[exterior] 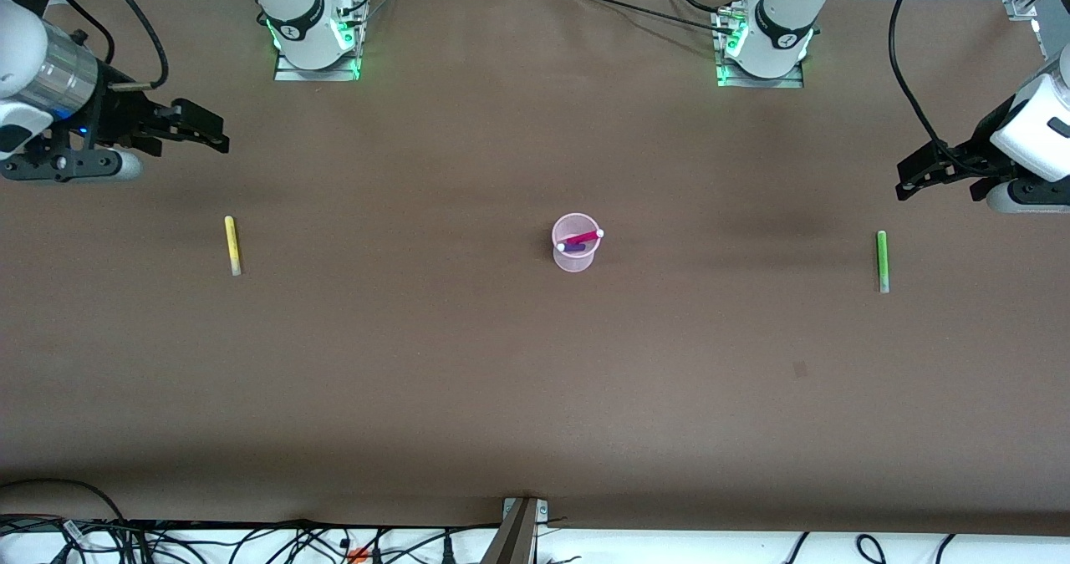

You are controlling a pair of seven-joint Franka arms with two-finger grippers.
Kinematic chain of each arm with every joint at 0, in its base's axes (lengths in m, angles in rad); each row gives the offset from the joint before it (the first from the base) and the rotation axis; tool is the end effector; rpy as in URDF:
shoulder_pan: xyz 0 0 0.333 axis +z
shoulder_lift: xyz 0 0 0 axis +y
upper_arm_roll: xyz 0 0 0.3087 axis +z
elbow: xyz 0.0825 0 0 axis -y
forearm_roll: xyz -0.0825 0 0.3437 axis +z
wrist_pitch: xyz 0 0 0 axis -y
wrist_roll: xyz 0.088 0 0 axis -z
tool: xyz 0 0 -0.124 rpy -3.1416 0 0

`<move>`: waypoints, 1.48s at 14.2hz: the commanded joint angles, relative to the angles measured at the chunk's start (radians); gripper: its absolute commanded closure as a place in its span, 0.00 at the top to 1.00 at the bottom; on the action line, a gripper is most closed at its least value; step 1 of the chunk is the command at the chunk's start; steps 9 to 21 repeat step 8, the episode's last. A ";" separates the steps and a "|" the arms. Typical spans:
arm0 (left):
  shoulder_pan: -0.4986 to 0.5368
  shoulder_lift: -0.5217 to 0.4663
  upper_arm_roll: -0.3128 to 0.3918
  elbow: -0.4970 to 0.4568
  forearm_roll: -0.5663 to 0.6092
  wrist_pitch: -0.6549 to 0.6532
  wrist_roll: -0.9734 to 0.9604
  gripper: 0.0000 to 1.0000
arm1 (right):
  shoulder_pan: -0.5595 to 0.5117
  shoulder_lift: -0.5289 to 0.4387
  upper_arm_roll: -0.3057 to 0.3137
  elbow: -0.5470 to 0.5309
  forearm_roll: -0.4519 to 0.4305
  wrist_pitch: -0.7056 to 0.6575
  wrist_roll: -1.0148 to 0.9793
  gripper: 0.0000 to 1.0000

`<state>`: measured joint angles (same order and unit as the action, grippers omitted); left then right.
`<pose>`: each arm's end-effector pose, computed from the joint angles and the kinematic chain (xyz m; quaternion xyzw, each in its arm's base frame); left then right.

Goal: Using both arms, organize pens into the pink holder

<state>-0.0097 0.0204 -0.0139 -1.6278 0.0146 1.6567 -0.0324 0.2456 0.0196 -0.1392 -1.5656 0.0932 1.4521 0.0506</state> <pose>0.5268 -0.0107 0.5724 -1.0000 -0.0038 -0.0044 0.0070 0.4999 0.0666 0.5836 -0.9963 -0.0302 0.0697 0.0398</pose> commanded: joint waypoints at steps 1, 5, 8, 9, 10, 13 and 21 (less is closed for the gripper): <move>0.011 -0.007 -0.008 0.002 -0.028 -0.012 0.002 1.00 | -0.166 -0.061 0.147 -0.039 -0.036 -0.009 -0.084 1.00; 0.011 -0.007 -0.008 0.002 -0.028 -0.011 0.002 1.00 | -0.163 -0.053 0.148 -0.013 -0.072 -0.006 -0.127 1.00; 0.011 -0.005 -0.008 0.002 -0.027 -0.012 0.002 1.00 | -0.161 -0.030 0.145 0.004 -0.079 -0.009 -0.146 1.00; 0.011 -0.005 -0.008 0.002 -0.027 -0.012 0.002 1.00 | -0.161 -0.030 0.145 0.004 -0.079 -0.009 -0.146 1.00; 0.011 -0.005 -0.008 0.002 -0.027 -0.012 0.002 1.00 | -0.161 -0.030 0.145 0.004 -0.079 -0.009 -0.146 1.00; 0.011 -0.005 -0.008 0.002 -0.027 -0.012 0.002 1.00 | -0.161 -0.030 0.145 0.004 -0.079 -0.009 -0.146 1.00; 0.011 -0.005 -0.008 0.002 -0.027 -0.012 0.002 1.00 | -0.161 -0.030 0.145 0.004 -0.079 -0.009 -0.146 1.00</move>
